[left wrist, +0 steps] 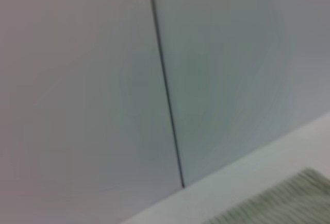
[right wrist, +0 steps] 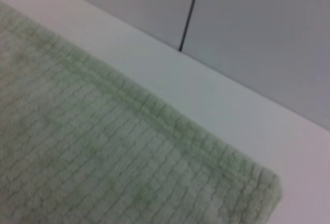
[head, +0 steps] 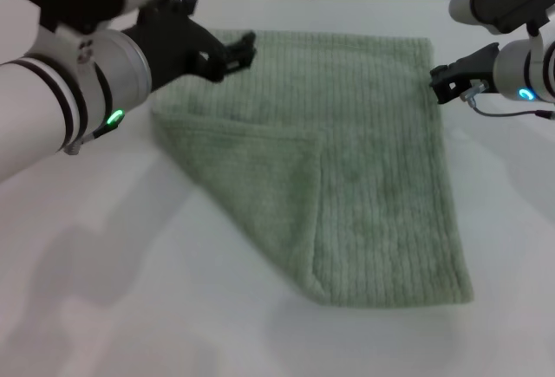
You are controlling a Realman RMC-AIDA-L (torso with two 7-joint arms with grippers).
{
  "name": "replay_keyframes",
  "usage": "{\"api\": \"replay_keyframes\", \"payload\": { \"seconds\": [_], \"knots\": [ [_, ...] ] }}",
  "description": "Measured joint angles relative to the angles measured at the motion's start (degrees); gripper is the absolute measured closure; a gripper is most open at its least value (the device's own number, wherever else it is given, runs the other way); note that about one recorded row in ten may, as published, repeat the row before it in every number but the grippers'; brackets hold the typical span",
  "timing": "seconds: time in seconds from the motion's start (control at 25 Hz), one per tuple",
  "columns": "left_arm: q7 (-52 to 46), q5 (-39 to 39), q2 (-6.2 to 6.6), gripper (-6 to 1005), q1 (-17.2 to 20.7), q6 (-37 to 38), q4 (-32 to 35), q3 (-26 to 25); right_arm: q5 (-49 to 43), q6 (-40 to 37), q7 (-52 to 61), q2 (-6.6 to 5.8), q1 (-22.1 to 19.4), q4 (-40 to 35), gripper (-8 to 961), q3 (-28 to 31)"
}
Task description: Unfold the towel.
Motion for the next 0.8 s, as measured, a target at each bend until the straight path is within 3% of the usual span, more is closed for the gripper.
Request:
{"api": "replay_keyframes", "payload": {
  "seconds": [0.12,0.2,0.36,0.8],
  "knots": [
    [5.7,-0.35,-2.56,212,0.73,-7.52,-3.52,-1.24,0.29,1.16,0.0,0.0,0.08,0.02,951,0.3],
    [8.31,-1.57,-3.31,214,0.34,-11.93,-4.27,-1.68,0.36,1.77,0.08,-0.01,0.25,0.22,951,0.43],
    [10.73,-6.18,-3.24,218,-2.08,-16.92,-3.23,-2.03,0.38,1.96,0.33,-0.08,0.45,0.41,951,1.23],
    [14.25,-9.5,-3.65,228,-5.67,-17.22,1.97,-1.3,3.41,4.8,0.1,-0.16,3.08,5.72,951,1.01]
  ]
}}
